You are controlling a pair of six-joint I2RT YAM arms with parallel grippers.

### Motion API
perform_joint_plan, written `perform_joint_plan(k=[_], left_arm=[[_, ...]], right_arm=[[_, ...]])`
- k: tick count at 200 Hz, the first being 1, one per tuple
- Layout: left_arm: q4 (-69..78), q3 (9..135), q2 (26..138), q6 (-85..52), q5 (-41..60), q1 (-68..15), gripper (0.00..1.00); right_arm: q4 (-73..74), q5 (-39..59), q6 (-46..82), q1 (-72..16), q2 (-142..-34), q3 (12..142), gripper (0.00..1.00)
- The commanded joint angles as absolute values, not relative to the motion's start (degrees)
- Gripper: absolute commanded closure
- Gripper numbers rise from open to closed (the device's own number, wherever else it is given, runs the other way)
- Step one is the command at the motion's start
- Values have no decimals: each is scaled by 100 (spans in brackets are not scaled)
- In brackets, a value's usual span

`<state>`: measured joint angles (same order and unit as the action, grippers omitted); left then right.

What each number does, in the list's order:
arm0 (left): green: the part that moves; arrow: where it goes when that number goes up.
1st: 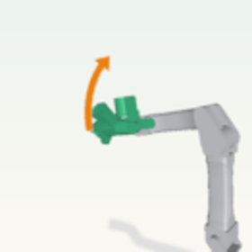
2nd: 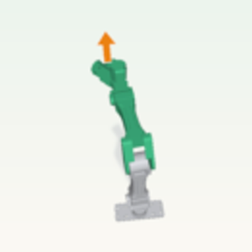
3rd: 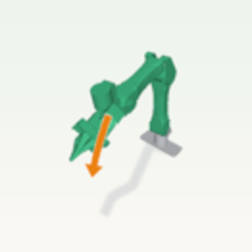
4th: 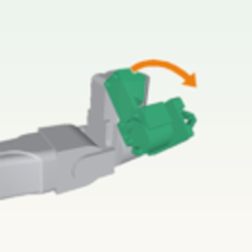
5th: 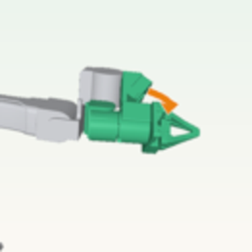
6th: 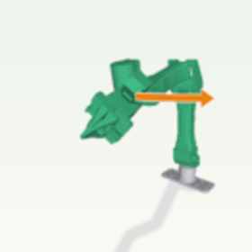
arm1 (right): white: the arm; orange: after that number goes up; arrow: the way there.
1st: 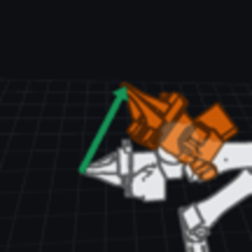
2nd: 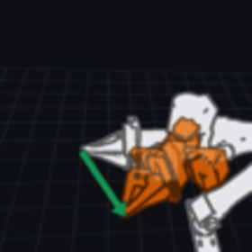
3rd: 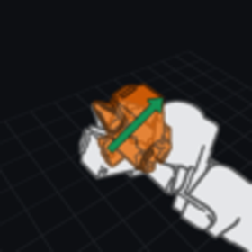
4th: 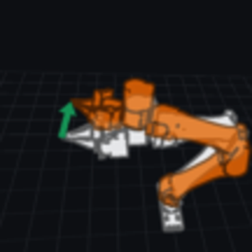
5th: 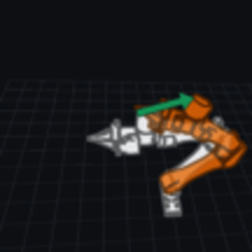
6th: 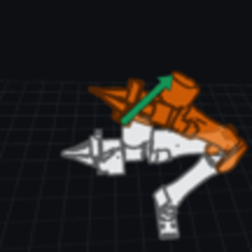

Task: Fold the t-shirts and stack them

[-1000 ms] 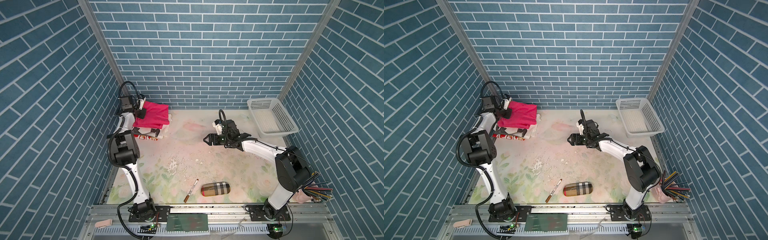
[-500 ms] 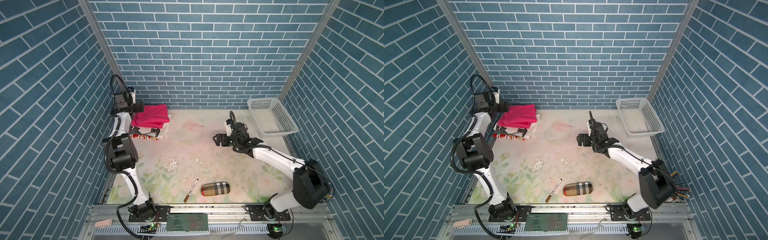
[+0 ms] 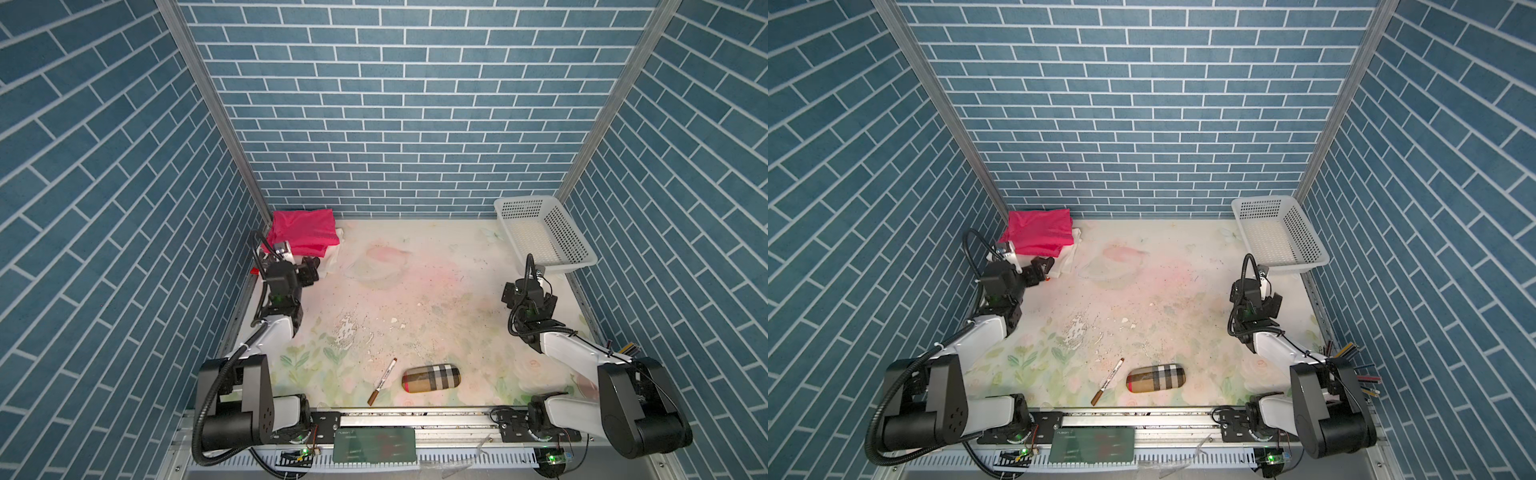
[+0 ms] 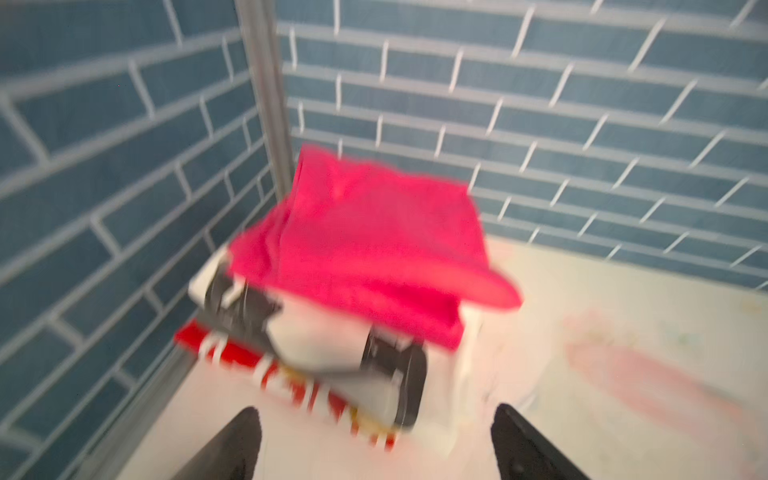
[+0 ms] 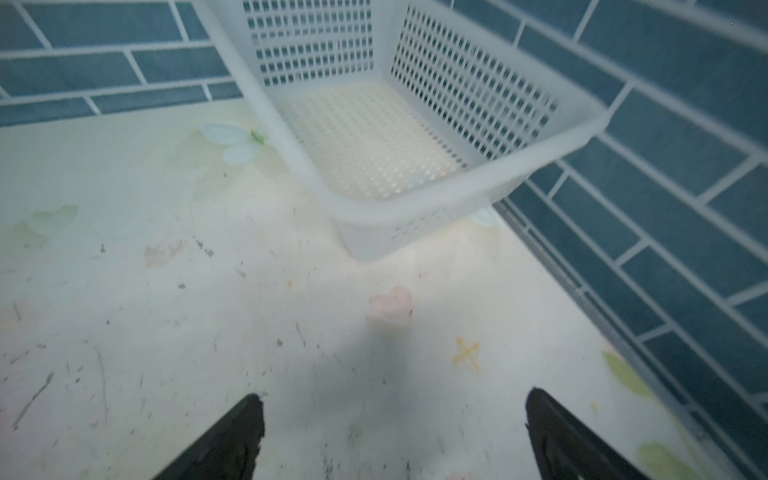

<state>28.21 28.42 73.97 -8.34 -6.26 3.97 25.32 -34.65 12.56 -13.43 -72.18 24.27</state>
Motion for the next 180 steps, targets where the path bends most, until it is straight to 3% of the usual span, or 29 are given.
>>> perform_joint_plan(k=[1,26,39,62,97,112,119,155,173,180], left_arm=[[3932,2235,7080,-1063,-1517,347,12],[4947,1763,7462,-1077,-1220,333,12],[5519,1667,7818,-926,-975,325,12],[5569,1844,8194,-646,-774,182,12],[7082,1324,8687,86,-526,-344,12],[6670,1550,8711,73,-484,-314,12],[6604,1542,8668,79,-479,-316,12],[6583,1555,8677,89,-474,-315,12],[6571,1564,8677,88,-474,-316,12],[6563,1564,8675,88,-482,-323,12]], right_arm=[[4799,-4153,-83,-1311,-7508,1766,1],[6646,-3922,-839,-1327,-7950,1179,1],[7275,-3268,-955,-1232,-7980,941,1],[7199,-2959,-1066,-1174,-7923,916,1],[6627,-1829,-469,-648,-7350,776,1],[6773,-302,4,-243,-7056,533,1],[6668,-125,-141,-249,-7067,580,1],[9493,-178,-152,-118,-9140,369,1],[7044,-274,144,36,-8355,943,1],[7021,-444,355,152,-8635,1221,1]])
